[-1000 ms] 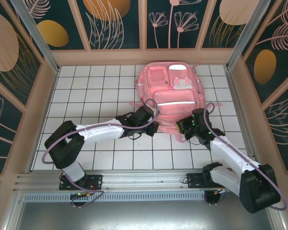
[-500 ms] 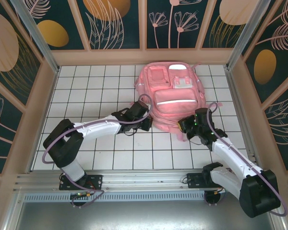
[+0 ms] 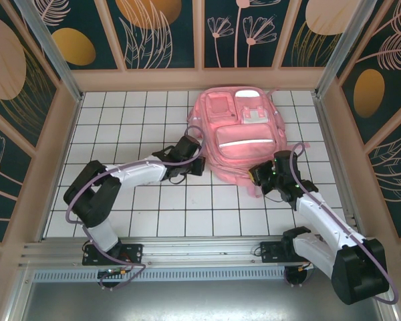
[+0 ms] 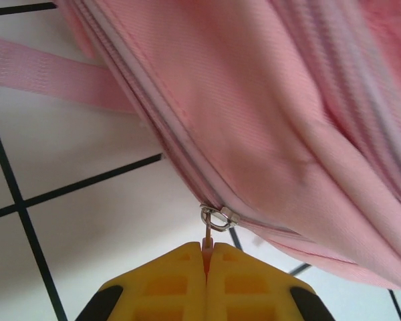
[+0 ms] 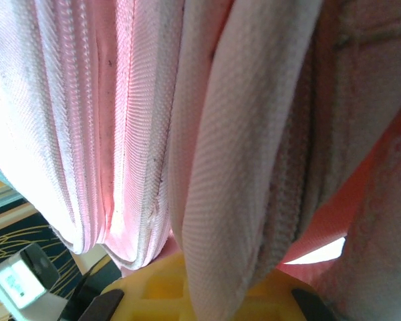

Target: Pack the student bag

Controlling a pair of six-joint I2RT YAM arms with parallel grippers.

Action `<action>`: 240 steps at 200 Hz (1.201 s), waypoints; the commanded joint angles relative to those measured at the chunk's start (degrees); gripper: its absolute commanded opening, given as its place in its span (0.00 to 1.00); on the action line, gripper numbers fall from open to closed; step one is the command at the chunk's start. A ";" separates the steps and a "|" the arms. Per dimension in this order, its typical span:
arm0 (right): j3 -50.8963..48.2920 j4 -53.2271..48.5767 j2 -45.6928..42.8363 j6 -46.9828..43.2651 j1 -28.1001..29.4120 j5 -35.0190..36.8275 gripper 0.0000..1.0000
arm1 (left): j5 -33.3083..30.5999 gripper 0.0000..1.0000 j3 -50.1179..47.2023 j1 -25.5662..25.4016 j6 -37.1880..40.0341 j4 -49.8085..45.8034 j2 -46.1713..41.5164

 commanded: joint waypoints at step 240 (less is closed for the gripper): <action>7.61 9.88 18.49 -15.19 8.15 -8.40 0.00 | -3.06 0.71 2.10 9.89 -0.43 -6.76 -20.96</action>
